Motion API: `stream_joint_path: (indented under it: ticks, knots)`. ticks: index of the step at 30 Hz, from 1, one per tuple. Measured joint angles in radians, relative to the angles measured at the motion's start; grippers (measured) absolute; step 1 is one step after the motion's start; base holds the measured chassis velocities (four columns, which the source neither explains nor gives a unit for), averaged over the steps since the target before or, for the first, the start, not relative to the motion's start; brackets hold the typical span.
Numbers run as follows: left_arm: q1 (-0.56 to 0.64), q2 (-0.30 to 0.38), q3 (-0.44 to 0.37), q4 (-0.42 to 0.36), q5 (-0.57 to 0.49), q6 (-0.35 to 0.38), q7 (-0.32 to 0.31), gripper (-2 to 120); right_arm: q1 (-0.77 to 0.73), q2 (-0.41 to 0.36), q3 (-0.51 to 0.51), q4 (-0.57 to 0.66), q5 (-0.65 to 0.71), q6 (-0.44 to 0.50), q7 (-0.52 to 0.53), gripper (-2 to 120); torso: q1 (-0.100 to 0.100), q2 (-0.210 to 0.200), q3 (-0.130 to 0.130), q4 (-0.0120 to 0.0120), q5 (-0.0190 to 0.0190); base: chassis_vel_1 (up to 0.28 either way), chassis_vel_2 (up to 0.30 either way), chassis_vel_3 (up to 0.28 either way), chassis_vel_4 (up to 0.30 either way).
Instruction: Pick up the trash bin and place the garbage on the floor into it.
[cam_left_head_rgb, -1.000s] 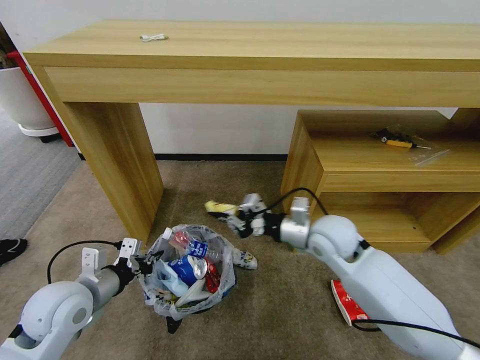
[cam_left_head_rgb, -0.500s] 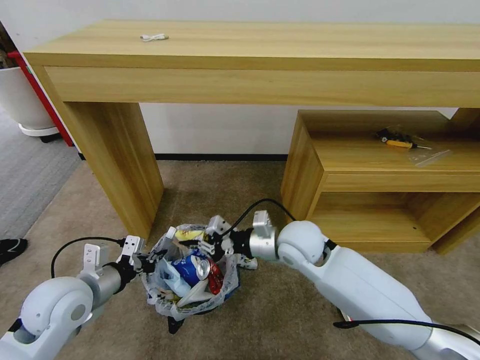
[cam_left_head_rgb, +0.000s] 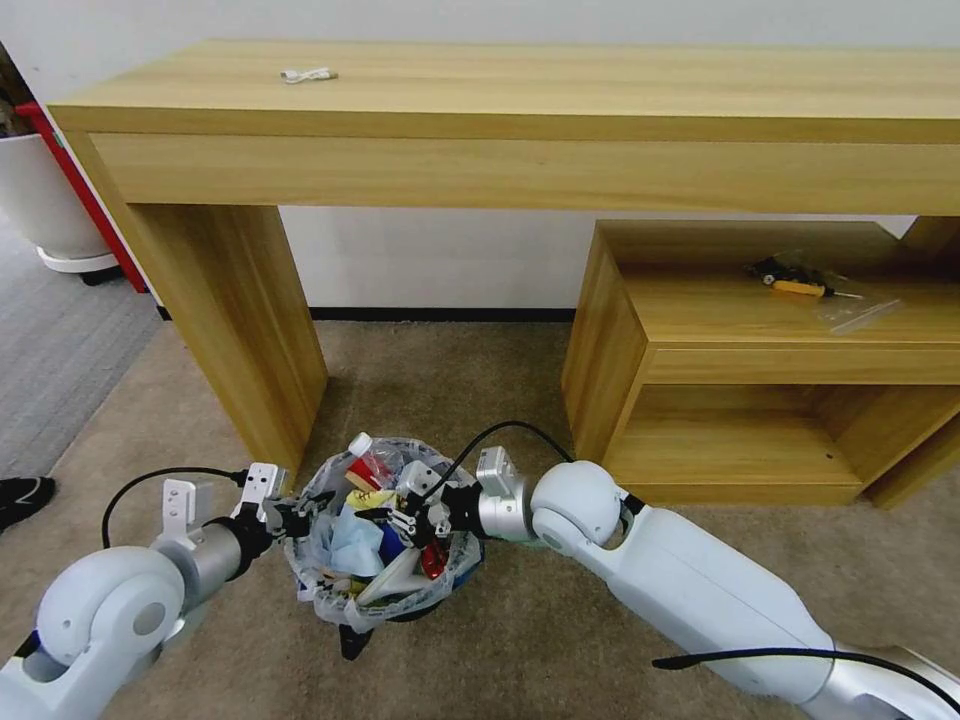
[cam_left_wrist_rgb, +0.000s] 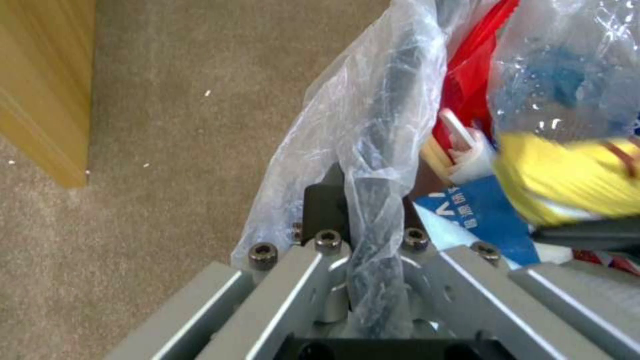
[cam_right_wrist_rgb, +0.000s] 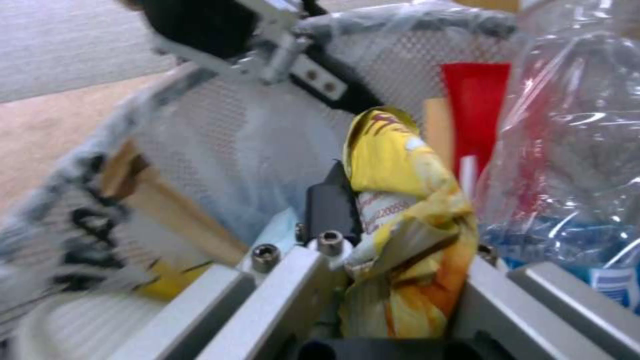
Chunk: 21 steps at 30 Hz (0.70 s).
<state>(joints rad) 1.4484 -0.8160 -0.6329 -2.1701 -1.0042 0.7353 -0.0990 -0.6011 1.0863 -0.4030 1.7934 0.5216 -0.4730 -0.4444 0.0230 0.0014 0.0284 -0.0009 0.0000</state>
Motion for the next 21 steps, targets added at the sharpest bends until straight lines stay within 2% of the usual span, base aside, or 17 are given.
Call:
stream_joint_path:
  ticks: [1, 3, 4, 5, 8, 10, 12, 13, 16, 18, 19, 21]
  knots:
    - [0.0, 0.0, 0.0, 0.0, 0.0, 0.0, 0.0, 0, 0.0, 0.0, 0.0, 0.0, 0.0, 0.0, 0.0, 6, 0.0, 0.0, 0.0, 0.0, 0.0, 0.0, 0.0, 0.0, 0.0]
    - [0.001, 0.0, 0.0, -0.001, 0.0, 0.0, 0.0, 0, -0.001, 0.002, -0.001, 0.0, 0.003, -0.002, 0.02, 12, 0.0, 0.0, 0.0, 0.0001, 0.0, 0.0, 0.0, 0.0, 0.0]
    - [0.002, 0.0, 0.0, -0.001, 0.0, 0.0, -0.002, 0, -0.002, 0.002, -0.002, 0.002, 0.006, -0.002, 0.029, 19, 0.0, 0.0, 0.0, 0.0, 0.0, 0.0, 0.0, 0.0, 0.0]
    - [0.002, 0.0, 0.0, -0.001, 0.0, 0.0, -0.002, 0, -0.002, 0.002, -0.002, 0.002, 0.006, -0.002, 0.029, 19, 0.0, 0.0, 0.0, 0.0, 0.0, 0.0, 0.0, 0.0, 0.0]
    - [0.004, -0.002, -0.008, 0.01, 0.002, 0.0, -0.004, 0, -0.008, -0.001, -0.007, 0.021, 0.026, 0.003, 0.057, 34, 0.0, 0.0, 0.0, 0.0, 0.0, 0.0, 0.0, 0.0, 0.0]
    - [0.003, -0.003, -0.008, 0.016, 0.003, 0.0, -0.004, 0, -0.009, -0.002, -0.007, 0.027, 0.031, 0.005, 0.062, 37, 0.0, 0.0, 0.0, 0.0, 0.0, 0.0, 0.0, 0.0, 0.0]
    - [0.002, -0.006, -0.009, 0.025, 0.006, 0.0, -0.004, 0, -0.013, -0.005, -0.006, 0.04, 0.04, 0.008, 0.072, 49, 0.0, 0.0, 0.0, 0.0001, 0.0, 0.0, 0.0, 0.0, 0.0]
    - [0.002, -0.006, -0.009, 0.025, 0.006, 0.0, -0.004, 0, -0.013, -0.005, -0.006, 0.04, 0.04, 0.008, 0.072, 49, 0.0, 0.0, 0.0, 0.0001, 0.0, 0.0, 0.0, 0.0, 0.0]
    - [0.001, -0.012, -0.01, 0.041, 0.017, 0.0, 0.001, 0, -0.018, -0.01, 0.003, 0.054, 0.046, 0.015, 0.087, 63, 0.0, 0.0, 0.0, 0.0, 0.0, 0.0, 0.0, 0.0, 0.0]
    - [0.001, -0.015, -0.01, 0.046, 0.021, 0.0, 0.002, 0, -0.02, -0.011, 0.006, 0.058, 0.049, 0.018, 0.094, 66, 0.0, 0.0, 0.0, 0.0001, 0.0001, 0.0, 0.0, 0.0, 0.0]
    - [0.001, -0.018, -0.01, 0.053, 0.026, 0.0, 0.004, 0, -0.024, -0.014, 0.012, 0.065, 0.052, 0.02, 0.103, 72, 0.0, 0.0, 0.0, 0.0001, 0.0001, 0.0, 0.0, 0.0, 0.0]
    - [0.001, -0.019, -0.01, 0.055, 0.028, 0.0, 0.004, 0, -0.024, -0.015, 0.014, 0.066, 0.053, 0.02, 0.103, 74, 0.0, 0.0, 0.0, 0.0001, 0.0001, 0.0, 0.0, 0.0, 0.0]
